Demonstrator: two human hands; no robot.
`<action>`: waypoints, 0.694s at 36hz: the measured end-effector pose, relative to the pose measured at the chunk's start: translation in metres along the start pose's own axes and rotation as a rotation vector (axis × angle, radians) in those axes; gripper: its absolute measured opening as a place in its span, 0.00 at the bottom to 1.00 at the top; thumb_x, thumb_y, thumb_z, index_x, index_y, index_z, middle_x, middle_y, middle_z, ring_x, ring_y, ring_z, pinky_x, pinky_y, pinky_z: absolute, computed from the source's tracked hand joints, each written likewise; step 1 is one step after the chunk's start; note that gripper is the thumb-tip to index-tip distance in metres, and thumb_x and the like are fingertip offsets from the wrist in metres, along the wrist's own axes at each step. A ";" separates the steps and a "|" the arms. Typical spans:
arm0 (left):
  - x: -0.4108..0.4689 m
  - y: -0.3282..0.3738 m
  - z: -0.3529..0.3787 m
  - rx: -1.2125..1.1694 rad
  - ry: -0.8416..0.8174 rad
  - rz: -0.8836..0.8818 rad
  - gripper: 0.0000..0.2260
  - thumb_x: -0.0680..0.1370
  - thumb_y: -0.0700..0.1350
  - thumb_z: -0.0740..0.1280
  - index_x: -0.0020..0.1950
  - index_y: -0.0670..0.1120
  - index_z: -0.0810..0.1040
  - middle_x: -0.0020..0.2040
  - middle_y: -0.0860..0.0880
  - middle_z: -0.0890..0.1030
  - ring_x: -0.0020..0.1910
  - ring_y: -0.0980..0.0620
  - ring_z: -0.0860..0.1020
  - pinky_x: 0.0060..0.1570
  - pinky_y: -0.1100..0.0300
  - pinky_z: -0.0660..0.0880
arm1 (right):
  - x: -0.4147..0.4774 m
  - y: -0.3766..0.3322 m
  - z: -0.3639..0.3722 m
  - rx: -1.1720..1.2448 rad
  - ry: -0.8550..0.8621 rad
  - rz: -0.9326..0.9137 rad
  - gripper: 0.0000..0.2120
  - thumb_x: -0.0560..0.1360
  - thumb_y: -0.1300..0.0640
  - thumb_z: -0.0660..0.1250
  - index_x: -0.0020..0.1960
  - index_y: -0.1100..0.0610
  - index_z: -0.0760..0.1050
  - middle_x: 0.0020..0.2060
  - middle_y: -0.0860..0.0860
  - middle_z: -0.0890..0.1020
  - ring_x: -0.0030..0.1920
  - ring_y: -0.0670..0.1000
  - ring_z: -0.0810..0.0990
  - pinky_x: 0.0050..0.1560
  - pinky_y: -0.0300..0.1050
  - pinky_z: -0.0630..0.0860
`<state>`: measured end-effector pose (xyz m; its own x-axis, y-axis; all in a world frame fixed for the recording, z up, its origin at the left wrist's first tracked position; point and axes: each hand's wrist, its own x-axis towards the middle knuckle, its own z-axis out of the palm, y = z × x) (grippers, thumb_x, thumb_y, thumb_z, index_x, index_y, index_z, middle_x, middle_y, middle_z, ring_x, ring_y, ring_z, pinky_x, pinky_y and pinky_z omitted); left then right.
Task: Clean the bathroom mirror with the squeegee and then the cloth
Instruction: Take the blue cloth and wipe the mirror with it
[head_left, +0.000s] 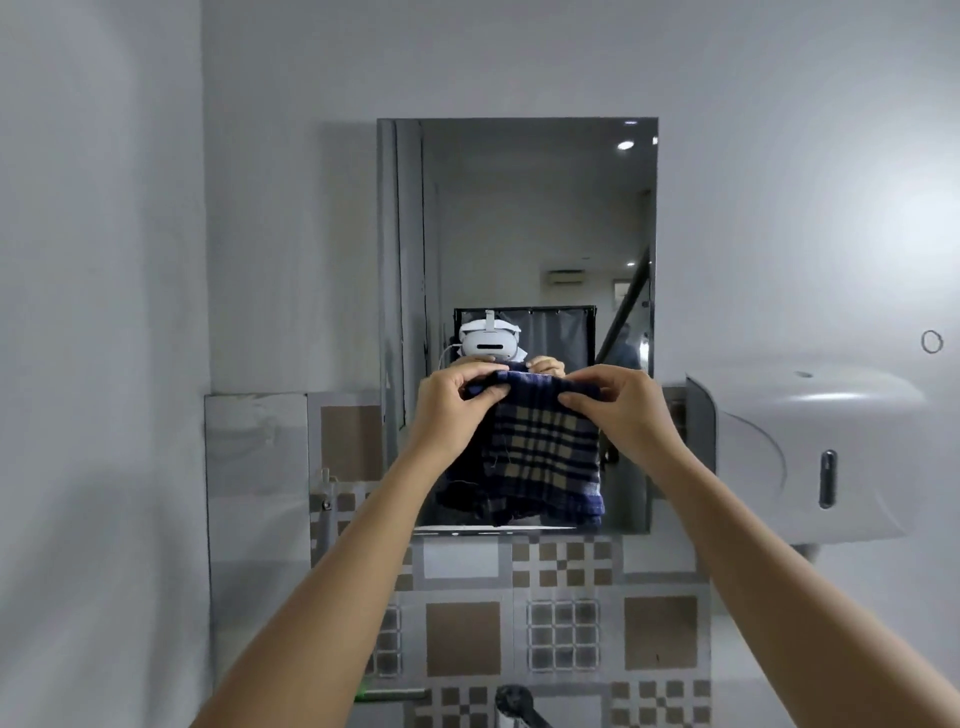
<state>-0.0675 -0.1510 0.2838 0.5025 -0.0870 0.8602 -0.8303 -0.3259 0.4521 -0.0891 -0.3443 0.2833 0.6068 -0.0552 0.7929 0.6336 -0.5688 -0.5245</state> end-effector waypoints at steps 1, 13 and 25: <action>0.007 0.000 0.000 0.005 -0.008 0.005 0.10 0.72 0.39 0.70 0.53 0.45 0.82 0.49 0.55 0.81 0.47 0.63 0.78 0.49 0.76 0.71 | 0.005 0.000 0.002 -0.007 0.031 -0.001 0.10 0.70 0.60 0.72 0.51 0.55 0.82 0.45 0.48 0.83 0.44 0.45 0.80 0.47 0.35 0.77; 0.129 -0.004 0.005 0.027 0.059 0.024 0.07 0.73 0.38 0.69 0.50 0.44 0.82 0.47 0.49 0.83 0.45 0.57 0.78 0.43 0.77 0.71 | 0.085 -0.023 0.032 -0.143 0.493 -0.160 0.12 0.75 0.64 0.66 0.58 0.60 0.77 0.53 0.52 0.79 0.50 0.45 0.74 0.46 0.20 0.65; 0.215 -0.026 0.003 -0.031 0.141 0.094 0.07 0.73 0.39 0.70 0.50 0.43 0.81 0.45 0.53 0.80 0.45 0.59 0.76 0.41 0.80 0.68 | 0.157 -0.010 0.107 -0.212 0.292 -0.198 0.24 0.81 0.56 0.50 0.76 0.56 0.49 0.76 0.50 0.51 0.75 0.44 0.43 0.70 0.32 0.37</action>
<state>0.0624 -0.1644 0.4562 0.3851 0.0174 0.9227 -0.8802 -0.2936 0.3729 0.0510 -0.2591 0.3800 0.3021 -0.1404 0.9429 0.5932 -0.7465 -0.3013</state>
